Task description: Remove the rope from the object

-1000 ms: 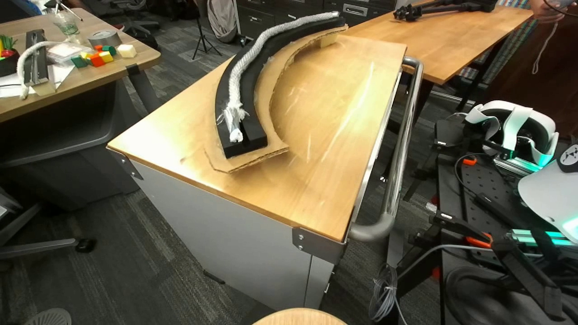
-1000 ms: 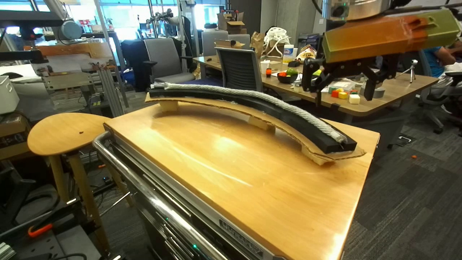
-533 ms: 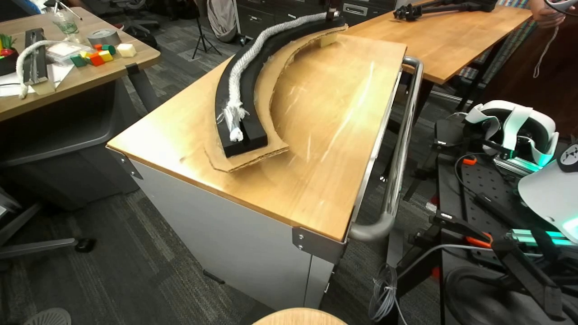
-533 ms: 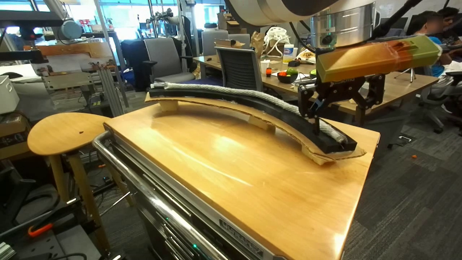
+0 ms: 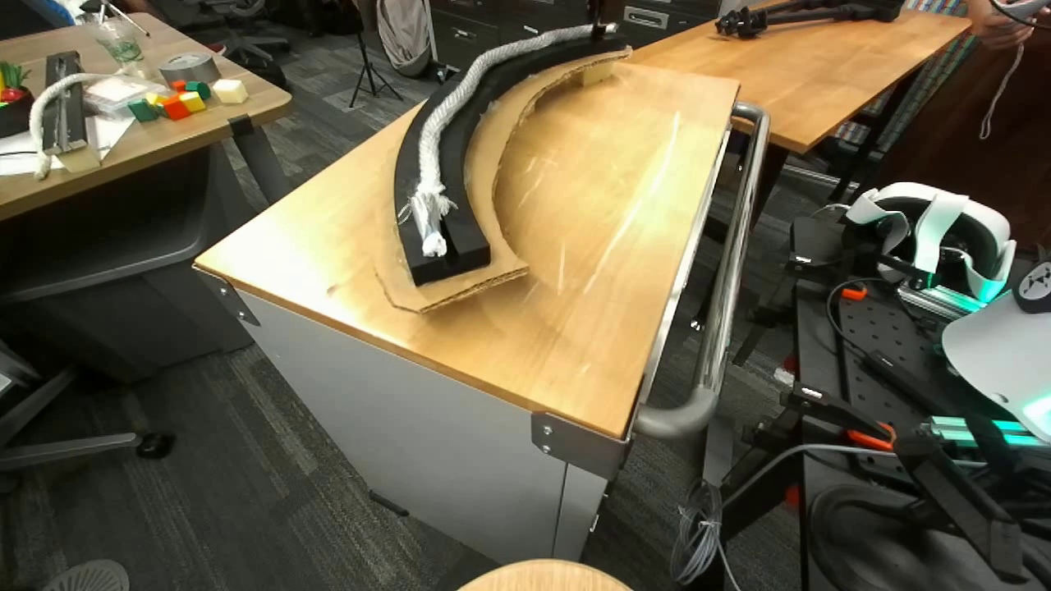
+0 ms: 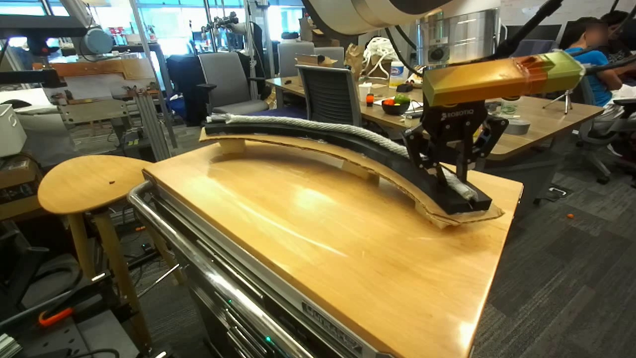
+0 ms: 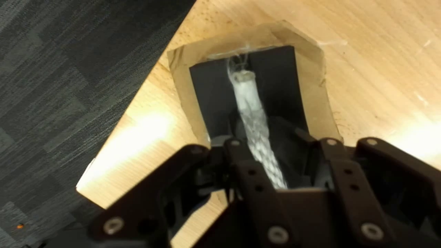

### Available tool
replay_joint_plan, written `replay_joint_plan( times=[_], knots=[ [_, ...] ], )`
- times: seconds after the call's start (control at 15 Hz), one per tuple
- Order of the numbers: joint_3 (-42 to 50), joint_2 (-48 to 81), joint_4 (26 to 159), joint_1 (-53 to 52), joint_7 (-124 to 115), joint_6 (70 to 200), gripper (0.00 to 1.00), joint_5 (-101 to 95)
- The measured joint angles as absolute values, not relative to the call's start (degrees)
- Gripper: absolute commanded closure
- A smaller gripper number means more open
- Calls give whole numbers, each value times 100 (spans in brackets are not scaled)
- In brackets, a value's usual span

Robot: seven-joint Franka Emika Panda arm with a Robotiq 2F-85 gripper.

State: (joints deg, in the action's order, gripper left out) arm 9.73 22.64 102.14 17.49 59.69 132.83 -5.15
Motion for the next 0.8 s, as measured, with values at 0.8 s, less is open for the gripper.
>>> replay_joint_plan(
  times=[0.8],
  knots=[
    [1007,1006,11164,1777,6796,12600,96,-638]
  ],
)
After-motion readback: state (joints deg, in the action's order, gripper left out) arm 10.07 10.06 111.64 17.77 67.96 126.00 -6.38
